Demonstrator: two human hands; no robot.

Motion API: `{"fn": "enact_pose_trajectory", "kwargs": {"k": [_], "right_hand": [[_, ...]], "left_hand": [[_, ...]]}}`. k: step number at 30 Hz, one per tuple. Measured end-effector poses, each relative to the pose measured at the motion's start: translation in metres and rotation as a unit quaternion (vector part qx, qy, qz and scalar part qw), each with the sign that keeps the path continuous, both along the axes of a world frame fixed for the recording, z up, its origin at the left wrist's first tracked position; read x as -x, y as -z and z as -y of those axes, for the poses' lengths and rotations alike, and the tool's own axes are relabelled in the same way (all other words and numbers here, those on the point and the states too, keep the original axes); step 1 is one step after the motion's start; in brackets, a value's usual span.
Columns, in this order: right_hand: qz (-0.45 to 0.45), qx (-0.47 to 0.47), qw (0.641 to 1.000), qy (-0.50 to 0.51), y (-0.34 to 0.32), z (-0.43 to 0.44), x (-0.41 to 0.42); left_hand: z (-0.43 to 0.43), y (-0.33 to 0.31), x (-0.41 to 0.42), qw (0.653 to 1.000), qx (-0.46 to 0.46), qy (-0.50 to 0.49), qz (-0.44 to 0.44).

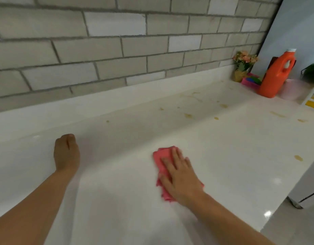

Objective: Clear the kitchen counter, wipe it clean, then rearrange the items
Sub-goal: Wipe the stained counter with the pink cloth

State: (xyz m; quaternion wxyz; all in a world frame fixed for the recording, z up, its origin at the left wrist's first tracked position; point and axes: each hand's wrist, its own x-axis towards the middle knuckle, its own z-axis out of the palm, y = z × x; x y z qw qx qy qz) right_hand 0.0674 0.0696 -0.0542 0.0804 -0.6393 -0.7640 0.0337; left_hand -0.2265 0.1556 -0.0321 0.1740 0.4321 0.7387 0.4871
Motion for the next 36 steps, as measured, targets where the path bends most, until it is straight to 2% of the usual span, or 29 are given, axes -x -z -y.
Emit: {"fn": "enact_pose_trajectory", "kwargs": {"k": [2, 3, 5, 7, 9, 12, 15, 17, 20, 22, 24, 25, 27, 29, 31, 36], "right_hand": [[0.01, 0.062, 0.988, 0.138, -0.001, -0.043, -0.038], [0.025, 0.056, 0.979, 0.196, -0.003, -0.064, -0.048], [0.023, 0.043, 0.971, 0.233, -0.007, -0.096, -0.033], [0.015, 0.043, 0.982, 0.181, -0.003, -0.106, 0.023], [0.011, 0.032, 0.999, 0.037, 0.002, -0.094, 0.104], [-0.012, 0.054, 0.987, -0.15, 0.003, -0.078, 0.203], [-0.026, 0.077, 0.978, -0.191, -0.004, -0.114, 0.222], [0.003, 0.056, 0.985, -0.162, -0.003, -0.156, 0.197], [0.02, 0.045, 0.998, -0.033, 0.002, -0.205, 0.133], [0.007, 0.037, 0.997, 0.07, 0.003, -0.207, 0.106], [0.008, 0.019, 0.992, 0.123, 0.004, -0.186, 0.117], [0.011, 0.016, 0.994, 0.107, 0.004, -0.171, 0.134], [0.007, 0.024, 1.0, -0.013, 0.006, -0.146, 0.179], [0.006, 0.045, 0.988, -0.145, 0.005, -0.139, 0.222], [0.004, 0.055, 0.974, -0.219, 0.001, -0.161, 0.247], [-0.009, 0.06, 0.976, -0.21, 0.0, -0.248, 0.235]], "left_hand": [[-0.002, 0.006, 0.01, 1.0, -0.001, -0.012, 0.022], [-0.004, 0.008, 0.01, 0.999, -0.004, -0.011, 0.033], [-0.007, 0.01, 0.011, 0.999, -0.011, -0.008, 0.047], [-0.01, 0.01, 0.01, 0.998, -0.018, -0.009, 0.052], [-0.012, 0.011, 0.012, 0.998, -0.026, -0.01, 0.049], [-0.014, 0.015, 0.018, 0.998, -0.03, -0.018, 0.05], [-0.015, 0.017, 0.023, 0.997, -0.038, -0.023, 0.064], [-0.016, 0.018, 0.024, 0.997, -0.039, -0.028, 0.066], [-0.017, 0.017, 0.022, 0.998, -0.044, -0.028, 0.044], [-0.017, 0.018, 0.022, 0.998, -0.044, -0.03, 0.036], [-0.017, 0.019, 0.021, 0.998, -0.049, -0.032, 0.024], [-0.018, 0.02, 0.02, 0.998, -0.051, -0.034, 0.019], [-0.019, 0.02, 0.018, 0.998, -0.049, -0.043, 0.014], [-0.02, 0.019, 0.017, 0.997, -0.048, -0.051, 0.012], [-0.021, 0.02, 0.017, 0.997, -0.053, -0.056, 0.004], [-0.021, 0.022, 0.017, 0.996, -0.059, -0.071, -0.02]]}}
